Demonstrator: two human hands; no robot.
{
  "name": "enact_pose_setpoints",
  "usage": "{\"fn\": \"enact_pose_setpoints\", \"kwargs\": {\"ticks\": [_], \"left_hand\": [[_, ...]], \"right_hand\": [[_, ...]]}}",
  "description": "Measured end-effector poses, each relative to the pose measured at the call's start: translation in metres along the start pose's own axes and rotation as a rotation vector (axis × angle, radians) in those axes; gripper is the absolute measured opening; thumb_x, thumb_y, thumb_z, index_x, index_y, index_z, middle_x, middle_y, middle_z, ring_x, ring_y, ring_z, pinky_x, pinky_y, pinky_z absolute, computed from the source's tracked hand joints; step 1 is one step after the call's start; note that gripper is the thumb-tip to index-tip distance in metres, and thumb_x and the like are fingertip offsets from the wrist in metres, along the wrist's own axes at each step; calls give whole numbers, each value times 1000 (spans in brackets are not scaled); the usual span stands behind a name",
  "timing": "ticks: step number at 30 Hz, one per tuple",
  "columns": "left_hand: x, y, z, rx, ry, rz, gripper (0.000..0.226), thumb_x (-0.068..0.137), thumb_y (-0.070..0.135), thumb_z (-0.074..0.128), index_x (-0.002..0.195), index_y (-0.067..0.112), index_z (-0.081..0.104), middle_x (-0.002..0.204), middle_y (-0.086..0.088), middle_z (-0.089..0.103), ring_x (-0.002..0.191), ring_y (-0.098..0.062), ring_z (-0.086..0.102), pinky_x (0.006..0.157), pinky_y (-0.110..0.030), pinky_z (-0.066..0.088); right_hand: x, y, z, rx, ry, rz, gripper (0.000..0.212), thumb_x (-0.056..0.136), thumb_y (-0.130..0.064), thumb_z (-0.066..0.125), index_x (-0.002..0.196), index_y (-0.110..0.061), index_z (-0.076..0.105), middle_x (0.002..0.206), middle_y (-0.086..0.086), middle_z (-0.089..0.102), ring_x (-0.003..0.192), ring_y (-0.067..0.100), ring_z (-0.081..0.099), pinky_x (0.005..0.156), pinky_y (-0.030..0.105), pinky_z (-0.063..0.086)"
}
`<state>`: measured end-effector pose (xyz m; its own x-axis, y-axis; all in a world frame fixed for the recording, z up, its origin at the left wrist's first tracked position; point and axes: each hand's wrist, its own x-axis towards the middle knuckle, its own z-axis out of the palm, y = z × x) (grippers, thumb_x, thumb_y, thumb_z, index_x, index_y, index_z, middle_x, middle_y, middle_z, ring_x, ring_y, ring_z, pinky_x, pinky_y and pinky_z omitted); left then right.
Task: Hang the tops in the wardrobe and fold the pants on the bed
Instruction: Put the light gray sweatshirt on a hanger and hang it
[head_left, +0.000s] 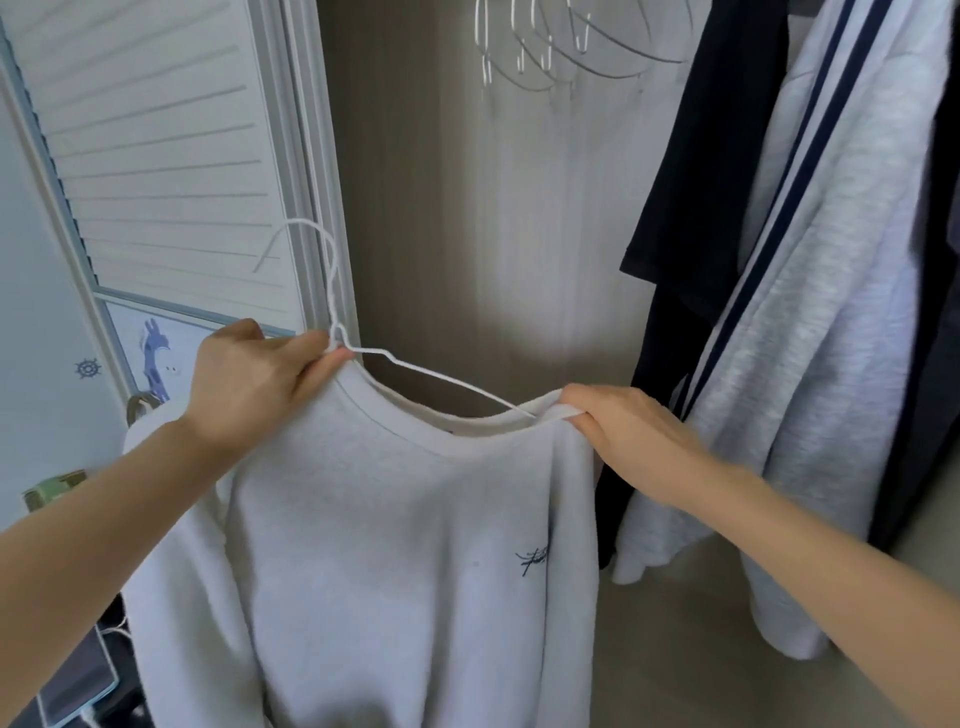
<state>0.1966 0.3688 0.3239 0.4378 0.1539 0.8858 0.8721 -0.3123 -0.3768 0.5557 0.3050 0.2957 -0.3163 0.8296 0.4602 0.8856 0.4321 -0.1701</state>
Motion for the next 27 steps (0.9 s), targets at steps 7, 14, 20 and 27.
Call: {"fn": "enact_pose_setpoints", "kwargs": {"ticks": [7, 14, 20, 27], "left_hand": [[21, 65, -8, -164, -85, -38, 43, 97, 41, 46, 63, 16, 47, 39, -7, 45, 35, -32, 39, 59, -31, 40], [8, 12, -25, -186, -251, -262, 60, 94, 62, 39, 65, 11, 53, 48, -15, 54, 49, -36, 52, 62, -34, 34], [4, -2, -19, -244, -160, -418, 48, 95, 56, 43, 60, 25, 33, 45, -2, 42, 49, -29, 46, 61, -33, 31], [0, -6, -14, -303, -202, -568, 49, 92, 63, 36, 62, 24, 37, 48, 3, 46, 48, -21, 47, 51, -28, 28]], "right_hand": [[31, -52, 8, 323, 155, -32, 17, 101, -21, 37, 87, -12, 41, 67, 8, 48, 61, 20, 45, 59, 36, 35], [32, -14, -25, 440, 327, 89, 16, 100, -25, 37, 90, -17, 46, 79, 10, 54, 68, 15, 50, 67, 38, 39], [30, -1, -43, 441, 220, -38, 13, 97, -20, 46, 92, -31, 51, 83, -5, 57, 74, 11, 52, 68, 34, 41], [19, 9, -44, 181, 129, 70, 16, 100, -33, 40, 87, -31, 51, 76, -7, 56, 70, 9, 53, 63, 23, 37]]}}
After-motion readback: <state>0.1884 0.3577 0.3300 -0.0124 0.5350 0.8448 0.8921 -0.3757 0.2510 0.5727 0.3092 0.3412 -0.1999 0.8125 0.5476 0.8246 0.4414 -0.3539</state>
